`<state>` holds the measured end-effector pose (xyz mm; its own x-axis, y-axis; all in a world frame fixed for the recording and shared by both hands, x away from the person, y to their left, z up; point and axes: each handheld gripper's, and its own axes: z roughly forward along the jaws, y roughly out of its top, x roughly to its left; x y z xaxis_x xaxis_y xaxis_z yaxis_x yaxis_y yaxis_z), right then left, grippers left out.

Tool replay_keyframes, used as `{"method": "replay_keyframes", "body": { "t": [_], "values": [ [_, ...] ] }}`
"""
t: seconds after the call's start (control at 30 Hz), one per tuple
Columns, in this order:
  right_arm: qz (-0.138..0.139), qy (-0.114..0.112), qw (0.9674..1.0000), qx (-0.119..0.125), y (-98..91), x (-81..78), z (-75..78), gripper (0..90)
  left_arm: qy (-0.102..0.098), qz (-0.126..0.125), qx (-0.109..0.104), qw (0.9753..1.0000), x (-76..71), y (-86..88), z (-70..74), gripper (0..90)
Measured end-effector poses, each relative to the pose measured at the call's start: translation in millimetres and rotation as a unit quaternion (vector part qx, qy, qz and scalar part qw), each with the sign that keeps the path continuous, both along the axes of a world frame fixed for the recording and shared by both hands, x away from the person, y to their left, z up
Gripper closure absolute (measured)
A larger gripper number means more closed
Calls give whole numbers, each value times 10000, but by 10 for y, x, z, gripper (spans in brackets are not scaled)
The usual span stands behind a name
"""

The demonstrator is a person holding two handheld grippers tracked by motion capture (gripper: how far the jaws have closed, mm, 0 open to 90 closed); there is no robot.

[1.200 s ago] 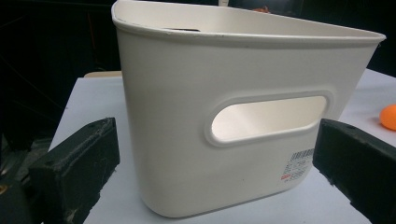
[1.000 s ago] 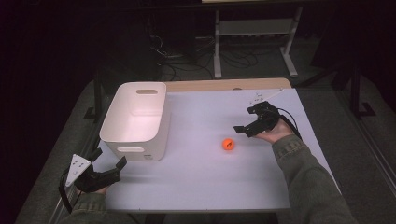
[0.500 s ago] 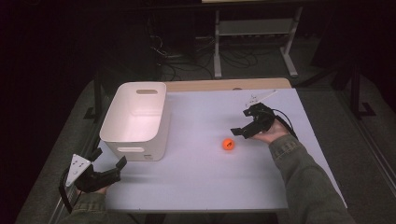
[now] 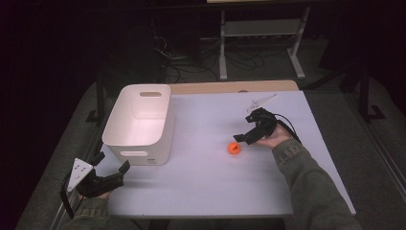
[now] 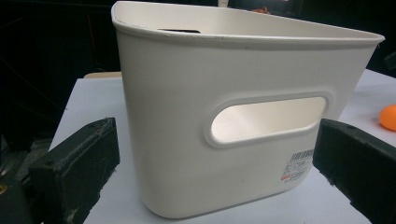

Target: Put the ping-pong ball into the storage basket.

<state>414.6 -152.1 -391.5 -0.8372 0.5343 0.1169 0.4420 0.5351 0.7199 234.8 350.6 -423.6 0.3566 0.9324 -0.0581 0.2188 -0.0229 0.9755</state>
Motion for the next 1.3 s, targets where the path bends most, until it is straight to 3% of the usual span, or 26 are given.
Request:
{"method": "replay_keyframes", "body": {
  "t": [1.3],
  "values": [
    [493,541,9964,-422,224,12,-237,3,5,-24,-2,10000,5,-4,0,0]
  ]
}}
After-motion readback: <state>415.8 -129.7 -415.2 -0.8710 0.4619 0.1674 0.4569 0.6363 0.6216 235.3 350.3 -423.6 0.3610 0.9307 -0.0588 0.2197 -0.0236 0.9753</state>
